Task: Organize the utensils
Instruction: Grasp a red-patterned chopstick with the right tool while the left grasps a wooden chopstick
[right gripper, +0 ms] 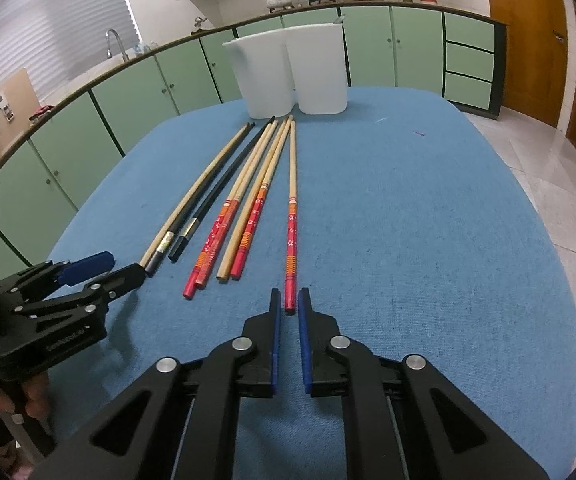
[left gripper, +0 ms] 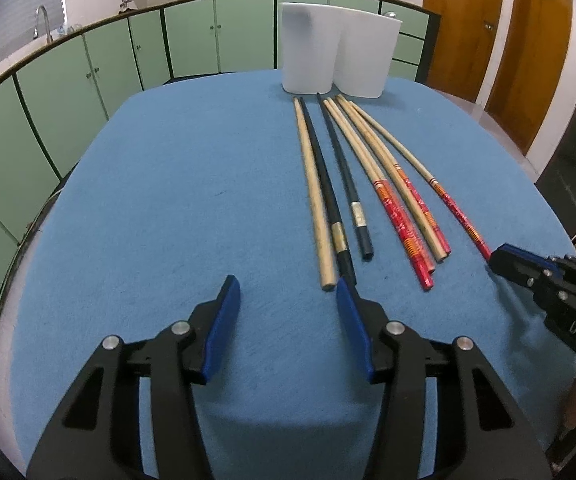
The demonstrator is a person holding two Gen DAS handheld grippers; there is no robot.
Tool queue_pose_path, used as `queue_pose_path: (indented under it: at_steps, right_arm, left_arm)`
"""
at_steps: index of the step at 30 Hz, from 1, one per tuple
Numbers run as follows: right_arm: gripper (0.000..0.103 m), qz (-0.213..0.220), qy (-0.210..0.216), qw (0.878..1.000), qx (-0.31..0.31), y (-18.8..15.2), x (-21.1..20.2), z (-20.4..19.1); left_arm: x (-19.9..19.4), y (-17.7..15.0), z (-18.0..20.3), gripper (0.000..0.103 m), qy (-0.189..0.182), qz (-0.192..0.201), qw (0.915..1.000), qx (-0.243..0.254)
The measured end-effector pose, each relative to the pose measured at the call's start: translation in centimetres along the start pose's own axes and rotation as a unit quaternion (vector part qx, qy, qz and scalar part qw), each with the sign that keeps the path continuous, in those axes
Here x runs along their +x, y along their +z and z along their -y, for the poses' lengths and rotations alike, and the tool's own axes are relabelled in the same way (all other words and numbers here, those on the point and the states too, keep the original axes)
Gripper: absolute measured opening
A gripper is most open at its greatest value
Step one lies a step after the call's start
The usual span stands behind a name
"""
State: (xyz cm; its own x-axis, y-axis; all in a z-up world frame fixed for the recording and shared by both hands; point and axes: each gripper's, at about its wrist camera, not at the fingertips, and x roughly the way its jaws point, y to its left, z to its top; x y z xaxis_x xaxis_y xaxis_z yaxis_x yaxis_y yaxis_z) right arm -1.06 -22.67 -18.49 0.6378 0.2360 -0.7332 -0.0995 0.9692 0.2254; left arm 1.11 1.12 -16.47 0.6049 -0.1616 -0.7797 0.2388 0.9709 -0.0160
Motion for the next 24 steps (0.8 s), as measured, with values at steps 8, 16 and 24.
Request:
queue_pose_path:
  at_steps: [8,16,24]
  right_arm:
    - [0.009,0.005,0.000,1.000,0.004,0.04,-0.30,0.24]
    - [0.010,-0.001,0.009,1.000,0.002,-0.27,-0.24,0.09]
    - [0.010,-0.003,0.010,1.000,-0.001,-0.37,0.25,-0.16]
  left_arm:
    - [0.02,-0.02,0.20,0.048,-0.002,0.001,1.0000,-0.001]
    - [0.18,-0.02,-0.08,0.045,-0.008,0.004,0.9999,-0.012]
    - [0.37,0.15,0.15,0.018,-0.009,0.003,0.9999,-0.011]
